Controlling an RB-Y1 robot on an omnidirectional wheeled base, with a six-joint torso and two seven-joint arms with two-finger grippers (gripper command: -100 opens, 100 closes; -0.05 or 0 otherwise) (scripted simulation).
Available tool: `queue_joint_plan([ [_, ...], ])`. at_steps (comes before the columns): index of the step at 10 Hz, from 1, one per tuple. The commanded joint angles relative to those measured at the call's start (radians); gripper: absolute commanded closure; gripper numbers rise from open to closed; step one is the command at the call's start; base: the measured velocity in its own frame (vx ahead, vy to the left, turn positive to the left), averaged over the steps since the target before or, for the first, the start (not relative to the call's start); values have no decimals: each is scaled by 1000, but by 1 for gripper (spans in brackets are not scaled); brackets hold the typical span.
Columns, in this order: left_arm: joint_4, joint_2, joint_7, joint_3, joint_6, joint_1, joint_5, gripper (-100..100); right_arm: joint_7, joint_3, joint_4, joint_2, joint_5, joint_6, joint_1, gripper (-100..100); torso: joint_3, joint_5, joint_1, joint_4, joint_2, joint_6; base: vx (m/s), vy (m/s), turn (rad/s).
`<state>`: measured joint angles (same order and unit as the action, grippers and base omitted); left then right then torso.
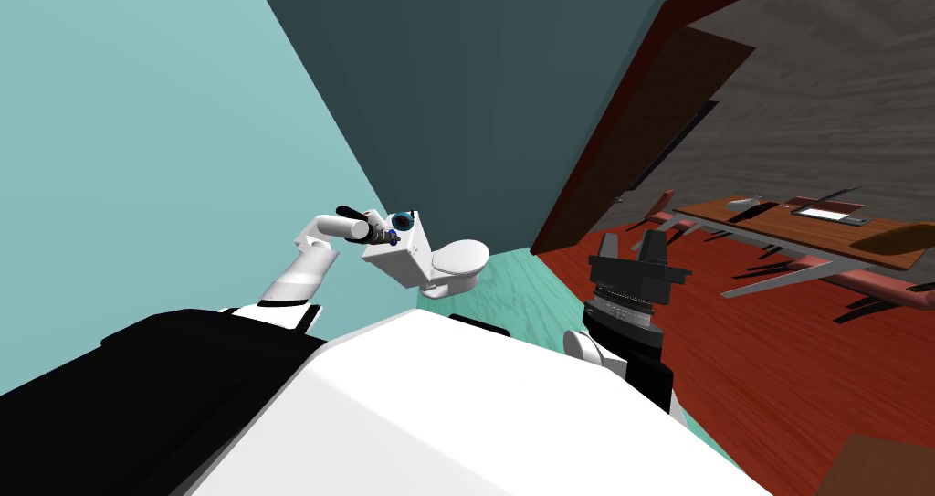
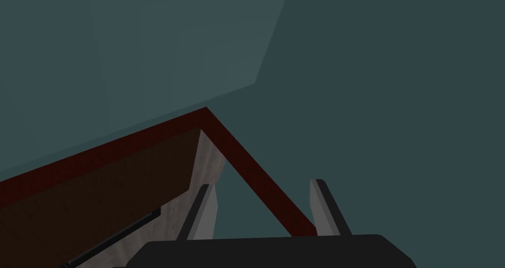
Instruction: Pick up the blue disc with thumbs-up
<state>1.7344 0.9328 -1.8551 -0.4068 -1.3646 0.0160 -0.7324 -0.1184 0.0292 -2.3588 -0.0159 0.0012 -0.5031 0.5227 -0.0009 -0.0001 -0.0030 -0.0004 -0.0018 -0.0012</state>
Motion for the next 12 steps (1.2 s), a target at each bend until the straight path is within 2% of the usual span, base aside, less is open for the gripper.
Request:
queue_joint_plan([
  [1, -50, -2, 50, -48, 15, -19, 0, -100, 0, 0, 0, 0, 0, 0, 0, 0, 0, 0, 0, 0, 0, 0, 10, -74, -49],
  [2, -85, -2, 80, -48, 15, -19, 0, -100, 0, 0, 0, 0, 0, 0, 0, 0, 0, 0, -1, 0, 0, 0, 12, -72, -21],
  [3, -86, -2, 94, -48, 15, -19, 0, -100, 0, 0, 0, 0, 0, 0, 0, 0, 0, 0, -1, 0, 0, 0, 11, -33, 10],
  [4, -133, -5, 132, -90, 22, -34, 2, -100, 0, 0, 0, 0, 0, 0, 0, 0, 0, 0, 1, 0, 0, 0, 21, -48, -55],
  [5, -149, -5, 162, -90, 22, -34, 2, -100, 0, 0, 0, 0, 0, 0, 0, 0, 0, 0, 1, 0, 0, 0, 17, -47, -25],
  [6, -190, -8, 193, -132, 29, -48, 3, -100, 0, 0, 0, 0, 0, 0, 0, 0, 0, 0, 1, 0, 0, 0, 28, -73, -58],
  [7, -212, -8, 223, -132, 29, -48, 3, -100, 0, 0, 0, 0, 0, 0, 0, 0, 0, 0, -1, 0, -1, 0, 18, -69, -13],
  [8, -244, -12, 253, -175, 37, -63, 5, -100, 0, 0, 0, 0, 0, 0, 0, 0, 0, 0, -1, 0, 0, 0, 16, -80, -42],
  [9, -276, -12, 281, -175, 37, -63, 5, -100, 0, 0, 0, 0, 0, 0, 0, 0, 0, 0, -2, 0, 0, 0, 6, -58, -22],
  [10, -276, -12, 297, -175, 37, -63, 5, -100, 0, 0, 0, 0, 0, 0, 0, 0, 0, 0, 0, 0, 0, 0, -1, -19, 6],
  [11, -323, -15, 334, -217, 44, -77, 7, -100, 0, 0, 0, 0, 0, 0, 0, 0, 0, 0, 2, 0, 1, 0, 17, -52, -56],
  [12, -339, -15, 361, -217, 44, -77, 7, -100, 0, 0, 0, 0, 0, 0, 0, 0, 0, 0, 1, 0, 0, 0, 17, -53, -22],
])
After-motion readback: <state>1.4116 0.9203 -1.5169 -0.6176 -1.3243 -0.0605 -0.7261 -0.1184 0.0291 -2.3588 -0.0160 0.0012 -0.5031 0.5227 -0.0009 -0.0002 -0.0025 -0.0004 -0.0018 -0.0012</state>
